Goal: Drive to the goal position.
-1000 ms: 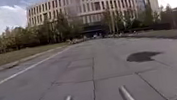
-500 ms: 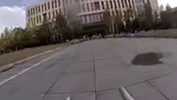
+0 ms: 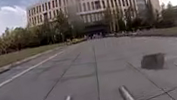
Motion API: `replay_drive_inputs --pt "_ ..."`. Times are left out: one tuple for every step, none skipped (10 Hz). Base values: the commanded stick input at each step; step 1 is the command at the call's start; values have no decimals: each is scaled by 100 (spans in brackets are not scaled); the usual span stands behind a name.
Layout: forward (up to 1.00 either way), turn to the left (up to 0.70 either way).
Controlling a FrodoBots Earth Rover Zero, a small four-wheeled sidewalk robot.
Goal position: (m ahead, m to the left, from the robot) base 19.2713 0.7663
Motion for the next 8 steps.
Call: replay_drive_inputs --pt "70 -14" --pt "70 -14" --pt "70 -14" --pt "70 -14" --pt "70 -14" --pt "70 -14" --pt "70 -14" --pt "70 -14"
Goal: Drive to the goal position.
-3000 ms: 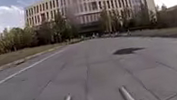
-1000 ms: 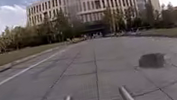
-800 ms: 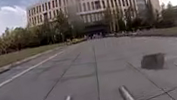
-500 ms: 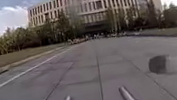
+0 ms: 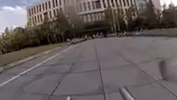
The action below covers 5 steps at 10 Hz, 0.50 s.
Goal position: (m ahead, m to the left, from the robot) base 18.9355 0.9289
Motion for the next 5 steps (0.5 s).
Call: replay_drive_inputs --pt "70 -4" --pt "70 0" --pt "70 0" --pt "70 0" --pt "70 0"
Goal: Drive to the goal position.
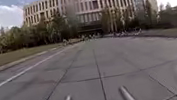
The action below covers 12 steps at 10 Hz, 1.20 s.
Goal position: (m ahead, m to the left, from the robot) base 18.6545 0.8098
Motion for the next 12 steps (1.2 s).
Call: replay_drive_inputs --pt "70 0" --pt "70 0" --pt "70 0" --pt "70 0" --pt "70 0" --pt "70 0" --pt "70 -5" --pt "70 -14" --pt "70 -14" --pt "70 -14" --pt "70 -14" --pt "70 -14"
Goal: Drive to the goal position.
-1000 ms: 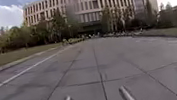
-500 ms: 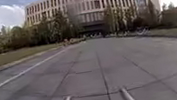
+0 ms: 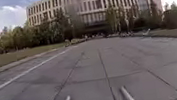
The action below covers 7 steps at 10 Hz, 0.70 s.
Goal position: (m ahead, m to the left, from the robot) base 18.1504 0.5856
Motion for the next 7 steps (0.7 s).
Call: replay_drive_inputs --pt "70 -14" --pt "70 -14" --pt "70 -14" --pt "70 -14" --pt "70 -14" --pt "70 -14" --pt "70 -14"
